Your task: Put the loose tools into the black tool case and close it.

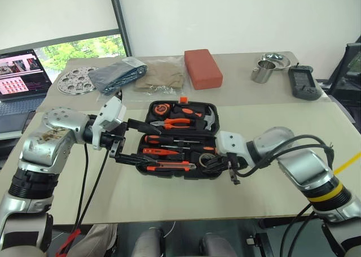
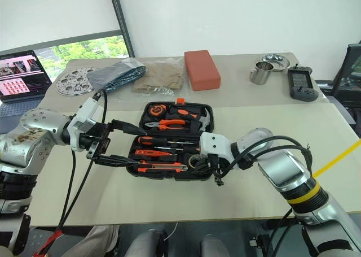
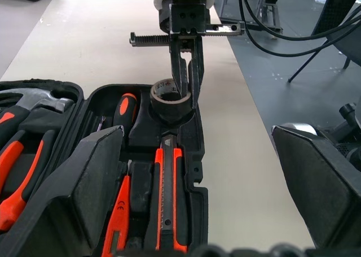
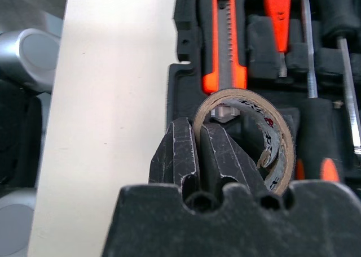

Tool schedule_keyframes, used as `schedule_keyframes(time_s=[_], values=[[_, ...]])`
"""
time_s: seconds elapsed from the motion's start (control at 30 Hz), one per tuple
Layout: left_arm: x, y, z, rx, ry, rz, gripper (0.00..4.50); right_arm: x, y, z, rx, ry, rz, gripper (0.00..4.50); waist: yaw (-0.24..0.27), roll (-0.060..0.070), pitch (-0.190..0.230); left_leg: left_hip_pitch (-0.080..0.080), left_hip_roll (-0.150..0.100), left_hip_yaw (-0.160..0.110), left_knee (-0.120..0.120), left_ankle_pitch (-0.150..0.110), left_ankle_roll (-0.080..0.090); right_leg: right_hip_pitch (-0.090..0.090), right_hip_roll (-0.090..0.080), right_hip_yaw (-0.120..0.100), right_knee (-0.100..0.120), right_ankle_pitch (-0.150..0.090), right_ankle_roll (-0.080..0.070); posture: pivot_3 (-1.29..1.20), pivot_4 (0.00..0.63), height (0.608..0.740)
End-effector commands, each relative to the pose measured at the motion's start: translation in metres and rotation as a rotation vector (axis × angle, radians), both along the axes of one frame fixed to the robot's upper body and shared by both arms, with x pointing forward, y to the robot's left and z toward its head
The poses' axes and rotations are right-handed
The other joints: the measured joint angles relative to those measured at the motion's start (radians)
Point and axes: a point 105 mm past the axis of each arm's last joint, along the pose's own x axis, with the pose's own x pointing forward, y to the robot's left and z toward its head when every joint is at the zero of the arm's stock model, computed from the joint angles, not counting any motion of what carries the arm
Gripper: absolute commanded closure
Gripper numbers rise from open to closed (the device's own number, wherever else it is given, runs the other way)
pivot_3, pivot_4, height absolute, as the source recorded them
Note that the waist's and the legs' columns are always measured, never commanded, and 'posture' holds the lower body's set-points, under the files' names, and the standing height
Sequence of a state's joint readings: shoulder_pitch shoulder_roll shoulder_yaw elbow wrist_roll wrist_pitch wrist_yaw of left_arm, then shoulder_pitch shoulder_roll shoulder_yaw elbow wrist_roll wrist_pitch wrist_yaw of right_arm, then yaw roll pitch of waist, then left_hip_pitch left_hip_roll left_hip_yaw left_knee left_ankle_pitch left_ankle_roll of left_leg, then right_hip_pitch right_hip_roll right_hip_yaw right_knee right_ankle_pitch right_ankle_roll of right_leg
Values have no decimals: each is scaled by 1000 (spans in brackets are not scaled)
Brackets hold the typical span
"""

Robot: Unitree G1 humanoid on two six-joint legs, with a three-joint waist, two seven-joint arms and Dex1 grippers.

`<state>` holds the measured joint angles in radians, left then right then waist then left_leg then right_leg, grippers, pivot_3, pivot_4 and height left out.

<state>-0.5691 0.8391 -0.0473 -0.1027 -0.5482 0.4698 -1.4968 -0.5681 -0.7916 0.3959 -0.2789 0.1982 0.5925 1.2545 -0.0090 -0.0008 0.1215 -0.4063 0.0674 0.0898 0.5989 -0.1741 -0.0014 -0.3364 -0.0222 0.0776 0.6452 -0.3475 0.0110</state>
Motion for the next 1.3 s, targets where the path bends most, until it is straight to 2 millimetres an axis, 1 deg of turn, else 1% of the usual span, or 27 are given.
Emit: schedule_keyframes(time_s=[0.03, 0.07, 0.1, 0.13, 0.3, 0.37, 0.43, 0.5, 0.57, 0.63, 0.7, 0.8, 0.9, 0.97, 1.03, 1.07, 1.17, 1.2, 1.23, 1.3], values=[[0, 3, 6, 12, -45, 9, 0, 1, 0, 3, -14, -29, 17, 4110, -2, 0, 0, 0, 0, 0, 0, 0, 0, 0, 0, 0, 0, 0, 0, 0, 150, 740], [0, 3, 6, 14, -45, 11, 0, 1, 0, 2, -15, -27, 18, 3699, -3, 0, 0, 0, 0, 0, 0, 0, 0, 0, 0, 0, 0, 0, 0, 0, 150, 740], [0, 4, 5, 15, -45, 12, 0, 0, 0, 1, -18, -24, 19, 3515, -4, 0, 0, 0, 0, 0, 0, 0, 0, 0, 0, 0, 0, 0, 0, 0, 150, 740], [0, 4, 5, 16, -45, 13, 0, 0, 0, 0, -19, -20, 21, 3076, -4, 0, 0, 0, 0, 0, 0, 0, 0, 0, 1, 0, 0, 0, 0, 0, 150, 740], [1, 4, 5, 18, -48, 20, 0, -1, 0, 0, -16, -18, 23, 1342, -4, 0, 0, 0, 1, 0, 0, 0, 0, 0, 1, 0, 0, 0, 0, 0, 150, 740], [2, 4, 6, 12, -57, 32, 0, -1, 0, 4, 2, -18, 12, 670, -3, 0, 0, 0, 1, 0, 0, 0, 0, 0, 1, 0, 0, 0, 0, 0, 150, 740], [7, 7, 7, 4, -61, 68, 0, 6, -3, 13, 43, -28, -29, 26, -3, 0, 0, 0, 0, 0, 0, 0, 0, 0, 1, 0, 0, 0, 0, 0, 150, 740], [17, 11, 9, -46, -55, 133, 0, 21, -10, 22, 87, -52, -108, 26, -4, 0, 0, 0, 1, 0, 0, 0, 0, 0, 1, 0, 0, 0, 0, 0, 150, 740], [37, 23, 6, -109, -35, 260, 0, 40, -19, 32, 146, -71, -217, 26, -4, 0, 0, 1, 1, 0, 0, 0, 0, 0, 1, 0, 1, 0, 0, 0, 150, 740], [58, 38, -4, -139, -34, 402, 0, 65, -33, 39, 231, -99, -362, 26, -5, 0, 0, 1, 1, 0, 0, 0, 0, 0, 1, 0, 1, 0, 0, 0, 150, 740], [75, 50, -11, -183, 8, 513, 0, 82, -47, 38, 258, -86, -471, 26, -4, 0, 0, 2, 0, 0, 0, 0, 0, 0, 1, 0, 2, 0, 0, 0, 150, 740], [105, 68, -18, -299, 160, 677, 0, 109, -67, 40, 396, 20, -676, 26, -2, -2, 1, 0, 0, 0, 1, 0, 0, -1, 0, -1, 2, 0, 0, 0, 150, 740], [124, 76, -27, -344, 260, 767, 0, 135, -81, 35, 463, 106, -867, 26, -3, -2, 1, -1, 0, 0, 1, 0, 0, -1, 0, -2, 2, 0, 0, 0, 150, 740], [129, 77, -35, -327, 320, 786, 0, 144, -81, 32, 516, 197, -938, 26, -4, -2, 1, -1, -1, 0, 0, 0, 0, -2, 0, -2, 3, 0, 0, 0, 150, 740], [130, 78, -46, -280, 418, 800, 0, 146, -74, 31, 569, 323, -953, 26, -7, -2, 1, 0, -1, 1, -1, 1, 0, -2, -1, -3, 3, 0, 0, 0, 150, 740], [130, 78, -49, -276, 467, 814, 0, 146, -70, 31, 585, 382, -951, 26, -8, -2, 1, 0, 0, 2, -1, 1, -1, -3, -1, -4, 3, 0, 0, 0, 150, 740], [134, 79, -49, -293, 567, 863, 0, 145, -63, 31, 606, 500, -938, 26, -10, -2, 1, -2, 0, 4, -4, 1, -2, -7, 0, -6, 4, 0, 0, 0, 150, 740], [135, 80, -49, -302, 590, 883, 0, 145, -61, 32, 619, 523, -938, 26, -9, -2, 1, -4, 0, 4, -4, 2, -2, -11, -1, -6, 5, 0, 0, 0, 150, 740], [137, 81, -49, -312, 610, 904, 0, 146, -60, 33, 630, 539, -937, 26, -9, -2, 1, -8, 0, 5, -4, 2, -3, -15, 0, -7, 11, 0, 0, 0, 150, 740], [140, 81, -50, -330, 646, 948, 0, 147, -58, 33, 634, 551, -937, 26, -9, -2, 1, -9, 0, 5, -4, 4, -6, -17, 0, -7, 17, 0, 0, 0, 150, 740]])
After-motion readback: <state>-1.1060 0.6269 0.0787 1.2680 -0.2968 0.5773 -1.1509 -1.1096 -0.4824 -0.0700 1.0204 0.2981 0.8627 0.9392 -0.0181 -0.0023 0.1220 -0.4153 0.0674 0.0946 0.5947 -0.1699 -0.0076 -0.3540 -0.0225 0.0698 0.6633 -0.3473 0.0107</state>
